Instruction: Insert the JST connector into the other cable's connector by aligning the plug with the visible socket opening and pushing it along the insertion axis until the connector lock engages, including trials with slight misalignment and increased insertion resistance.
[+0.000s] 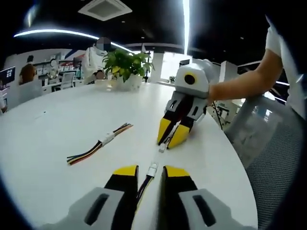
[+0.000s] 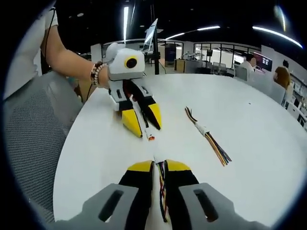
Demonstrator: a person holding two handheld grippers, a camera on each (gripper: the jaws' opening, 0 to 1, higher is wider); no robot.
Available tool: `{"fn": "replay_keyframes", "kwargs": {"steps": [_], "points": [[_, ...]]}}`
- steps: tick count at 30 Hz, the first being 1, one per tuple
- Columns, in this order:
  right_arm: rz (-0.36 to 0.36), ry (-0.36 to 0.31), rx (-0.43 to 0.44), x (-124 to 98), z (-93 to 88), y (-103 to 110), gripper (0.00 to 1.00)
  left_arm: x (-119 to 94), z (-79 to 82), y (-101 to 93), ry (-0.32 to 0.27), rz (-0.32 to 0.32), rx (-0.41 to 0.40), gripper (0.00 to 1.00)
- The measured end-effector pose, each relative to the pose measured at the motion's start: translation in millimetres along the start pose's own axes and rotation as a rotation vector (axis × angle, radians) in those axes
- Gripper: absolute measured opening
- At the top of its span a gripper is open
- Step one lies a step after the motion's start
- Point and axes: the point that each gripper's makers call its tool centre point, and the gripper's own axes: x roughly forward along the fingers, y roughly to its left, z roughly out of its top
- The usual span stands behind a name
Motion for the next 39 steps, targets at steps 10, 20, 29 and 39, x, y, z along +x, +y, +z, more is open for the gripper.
{"fn": "replay_keyframes", "kwargs": {"steps": [10, 20, 29, 39], "points": [[-0.001, -0.015, 0.0, 0.1, 0.6, 0.0, 0.05, 0.0, -1.2, 2.4, -0.002, 0.017, 0.047, 0.06], [0.0, -0.015, 0.005, 0.7, 0.5, -0.1, 0.04, -2.2, -0.6, -2.0, 0.002, 0.0, 0.057, 0.01], [0.032, 0.013, -0.01, 5.9, 3.7, 7.7, 0.04, -2.8, -1.2, -9.1, 0.065, -0.035, 0.145, 0.0], [0.063, 0.025, -0.065, 5.6, 16.5, 14.9, 0.04, -9.1, -3.7, -18.1, 0.146, -0.096, 0.264, 0.0]]}}
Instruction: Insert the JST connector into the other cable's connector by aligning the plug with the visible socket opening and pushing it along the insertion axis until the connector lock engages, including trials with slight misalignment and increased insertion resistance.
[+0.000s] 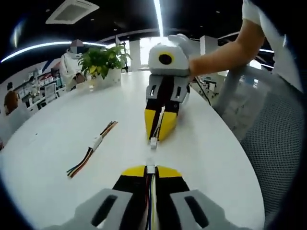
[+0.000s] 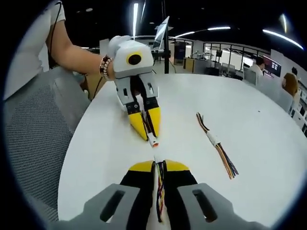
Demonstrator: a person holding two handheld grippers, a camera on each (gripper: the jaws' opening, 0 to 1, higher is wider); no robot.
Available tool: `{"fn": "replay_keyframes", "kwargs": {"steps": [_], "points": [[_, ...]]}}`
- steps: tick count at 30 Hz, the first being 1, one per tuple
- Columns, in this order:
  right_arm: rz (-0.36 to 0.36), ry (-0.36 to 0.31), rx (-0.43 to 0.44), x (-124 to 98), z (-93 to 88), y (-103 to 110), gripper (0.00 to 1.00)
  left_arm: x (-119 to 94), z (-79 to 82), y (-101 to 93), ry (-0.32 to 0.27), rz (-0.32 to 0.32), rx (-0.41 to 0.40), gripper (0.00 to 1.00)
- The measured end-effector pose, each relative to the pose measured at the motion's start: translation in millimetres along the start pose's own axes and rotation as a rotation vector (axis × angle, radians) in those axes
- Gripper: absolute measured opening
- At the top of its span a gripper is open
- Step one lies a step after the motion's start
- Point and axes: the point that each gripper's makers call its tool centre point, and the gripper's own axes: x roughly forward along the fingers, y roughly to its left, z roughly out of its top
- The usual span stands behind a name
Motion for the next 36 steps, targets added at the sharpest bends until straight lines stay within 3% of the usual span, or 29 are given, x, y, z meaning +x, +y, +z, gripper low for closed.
{"fn": "replay_keyframes", "kwargs": {"steps": [12, 36], "points": [[0.019, -0.002, -0.084, 4.0, 20.4, 9.2, 0.04, -12.1, 22.4, -5.2, -0.036, -0.047, 0.044, 0.0], [0.025, 0.003, -0.101, 5.8, 24.6, 10.6, 0.04, -14.0, 20.2, -6.8, -0.021, -0.041, 0.066, 0.0]]}}
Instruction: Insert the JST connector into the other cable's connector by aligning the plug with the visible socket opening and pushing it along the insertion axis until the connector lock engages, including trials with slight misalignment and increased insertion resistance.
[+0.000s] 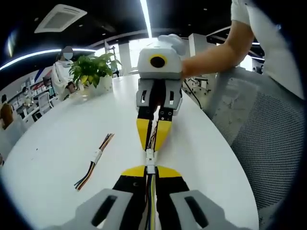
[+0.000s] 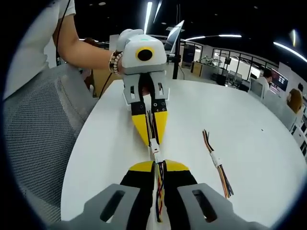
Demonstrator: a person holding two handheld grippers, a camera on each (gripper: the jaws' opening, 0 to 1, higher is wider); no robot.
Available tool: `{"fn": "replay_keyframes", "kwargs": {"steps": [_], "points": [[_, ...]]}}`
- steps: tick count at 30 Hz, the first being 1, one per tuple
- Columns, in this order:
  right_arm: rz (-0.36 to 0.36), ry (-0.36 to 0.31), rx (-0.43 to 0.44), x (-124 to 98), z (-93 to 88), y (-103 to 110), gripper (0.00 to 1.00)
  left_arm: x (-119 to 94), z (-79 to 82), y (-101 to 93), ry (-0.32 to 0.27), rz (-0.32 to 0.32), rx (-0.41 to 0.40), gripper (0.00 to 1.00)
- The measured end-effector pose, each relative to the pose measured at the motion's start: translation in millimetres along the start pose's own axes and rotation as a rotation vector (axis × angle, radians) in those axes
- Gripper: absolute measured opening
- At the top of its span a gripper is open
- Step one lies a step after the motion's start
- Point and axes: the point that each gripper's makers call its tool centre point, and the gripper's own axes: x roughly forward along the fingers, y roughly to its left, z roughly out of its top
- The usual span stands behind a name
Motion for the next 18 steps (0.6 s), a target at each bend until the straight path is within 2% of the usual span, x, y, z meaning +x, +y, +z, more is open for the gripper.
{"fn": "replay_keyframes", "kwargs": {"steps": [14, 18], "points": [[0.008, 0.014, 0.006, 0.6, -1.7, 3.0, 0.04, 1.7, -2.5, -1.4, 0.013, -0.004, 0.007, 0.0], [0.024, 0.006, 0.009, 2.4, 0.4, 6.7, 0.03, 2.6, 2.7, -2.7, -0.012, -0.011, -0.005, 0.0]]}}
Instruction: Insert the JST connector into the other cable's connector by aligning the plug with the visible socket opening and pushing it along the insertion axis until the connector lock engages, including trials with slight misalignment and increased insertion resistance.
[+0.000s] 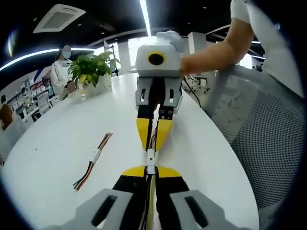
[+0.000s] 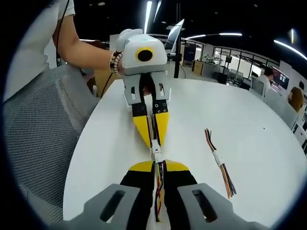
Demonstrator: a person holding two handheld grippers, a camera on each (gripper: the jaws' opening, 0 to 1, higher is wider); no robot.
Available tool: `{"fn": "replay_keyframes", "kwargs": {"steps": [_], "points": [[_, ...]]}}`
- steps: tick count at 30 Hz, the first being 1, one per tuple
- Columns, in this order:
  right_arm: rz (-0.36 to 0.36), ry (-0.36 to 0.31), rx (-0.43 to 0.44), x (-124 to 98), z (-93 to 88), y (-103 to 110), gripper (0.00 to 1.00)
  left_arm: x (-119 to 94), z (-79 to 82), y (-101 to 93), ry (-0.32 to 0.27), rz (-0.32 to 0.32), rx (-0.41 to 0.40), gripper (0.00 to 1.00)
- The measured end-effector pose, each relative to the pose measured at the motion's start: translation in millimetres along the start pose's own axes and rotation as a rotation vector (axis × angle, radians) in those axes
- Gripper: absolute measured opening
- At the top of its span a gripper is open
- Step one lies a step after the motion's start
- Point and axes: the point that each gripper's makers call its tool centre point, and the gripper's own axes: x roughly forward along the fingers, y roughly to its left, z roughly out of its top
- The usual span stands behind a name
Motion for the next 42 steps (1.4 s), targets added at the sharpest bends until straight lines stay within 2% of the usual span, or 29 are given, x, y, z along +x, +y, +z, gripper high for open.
{"fn": "replay_keyframes", "kwargs": {"steps": [3, 9, 16, 19, 21, 23, 42], "points": [[0.001, 0.013, -0.021, 2.7, 0.8, 0.9, 0.03, 2.0, -1.6, -0.5, 0.021, 0.0, 0.022, 0.0], [0.002, 0.015, -0.014, 1.5, -0.3, 0.1, 0.03, 2.0, -1.3, 0.3, 0.019, 0.0, 0.014, 0.0], [0.007, 0.006, 0.004, 2.0, 1.9, 0.6, 0.03, 2.5, -1.0, 0.1, 0.017, -0.001, 0.008, 0.0], [0.015, -0.024, 0.015, 2.0, 8.7, 2.0, 0.03, 4.1, -5.8, 0.1, 0.037, 0.002, 0.011, 0.0], [0.007, 0.002, -0.02, 4.0, 5.0, 1.8, 0.03, 3.7, -6.2, 0.6, 0.039, 0.003, 0.01, 0.0], [0.011, 0.002, -0.011, 4.3, 4.2, 2.1, 0.03, 4.0, -7.2, -0.1, 0.045, -0.001, 0.014, 0.0], [-0.005, -0.013, 0.011, 1.4, 2.8, -2.4, 0.03, 1.8, -0.9, 3.6, 0.02, 0.018, 0.0, 0.0]]}}
